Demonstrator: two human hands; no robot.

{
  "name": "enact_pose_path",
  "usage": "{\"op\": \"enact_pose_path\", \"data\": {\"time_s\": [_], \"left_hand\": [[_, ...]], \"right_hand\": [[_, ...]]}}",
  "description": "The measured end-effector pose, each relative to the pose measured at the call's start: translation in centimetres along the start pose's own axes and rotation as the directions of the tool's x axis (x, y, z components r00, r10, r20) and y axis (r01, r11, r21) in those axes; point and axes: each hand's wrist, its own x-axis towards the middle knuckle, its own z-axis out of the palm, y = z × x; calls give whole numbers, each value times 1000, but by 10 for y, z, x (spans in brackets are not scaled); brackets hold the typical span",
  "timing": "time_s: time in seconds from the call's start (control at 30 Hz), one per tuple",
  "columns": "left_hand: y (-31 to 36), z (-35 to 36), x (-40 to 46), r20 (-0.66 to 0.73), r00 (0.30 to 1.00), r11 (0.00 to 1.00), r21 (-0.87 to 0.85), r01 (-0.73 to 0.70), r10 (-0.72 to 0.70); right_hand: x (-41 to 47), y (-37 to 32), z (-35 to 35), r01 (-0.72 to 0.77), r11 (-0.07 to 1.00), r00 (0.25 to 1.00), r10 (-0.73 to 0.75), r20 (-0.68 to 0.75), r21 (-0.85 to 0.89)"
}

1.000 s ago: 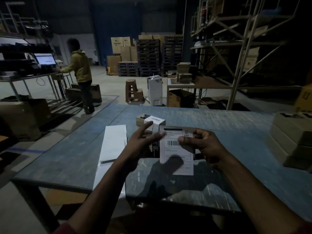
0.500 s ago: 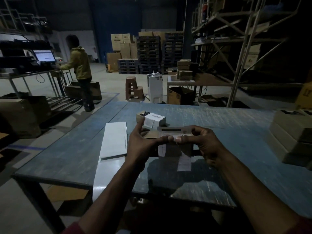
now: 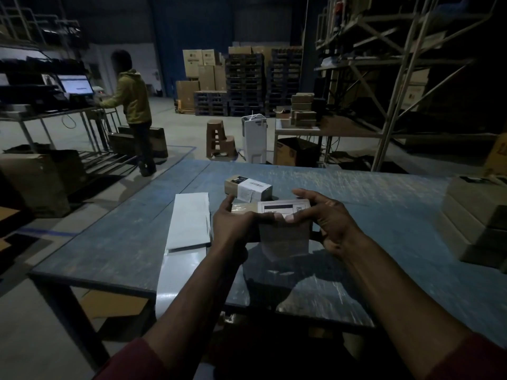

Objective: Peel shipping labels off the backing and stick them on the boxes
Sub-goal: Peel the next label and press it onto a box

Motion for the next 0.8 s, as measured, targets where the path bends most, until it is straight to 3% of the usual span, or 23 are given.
{"op": "enact_pose_path", "data": {"time_s": [0.1, 0.27, 0.4, 0.57, 0.8], "left_hand": [[0, 2, 4, -65, 998, 1000, -18, -19, 17], [2, 3, 12, -104, 992, 980, -193, 45, -66], [-2, 3, 13, -79, 997, 986, -166, 3, -16], [-16, 2, 17, -220, 961, 985, -9, -173, 167], [-16, -3, 23, -115, 965, 959, 184, -214, 237]], "right_hand": [[0, 1, 2, -16, 1000, 1000, 16, -15, 27], [0, 3, 3, -40, 998, 999, 41, -17, 41], [-1, 8, 4, -35, 997, 997, 40, -67, 65], [2, 13, 7, 6, 1000, 989, -3, -149, 19], [-1, 8, 8, 63, 986, 995, -74, -62, -153]]}}
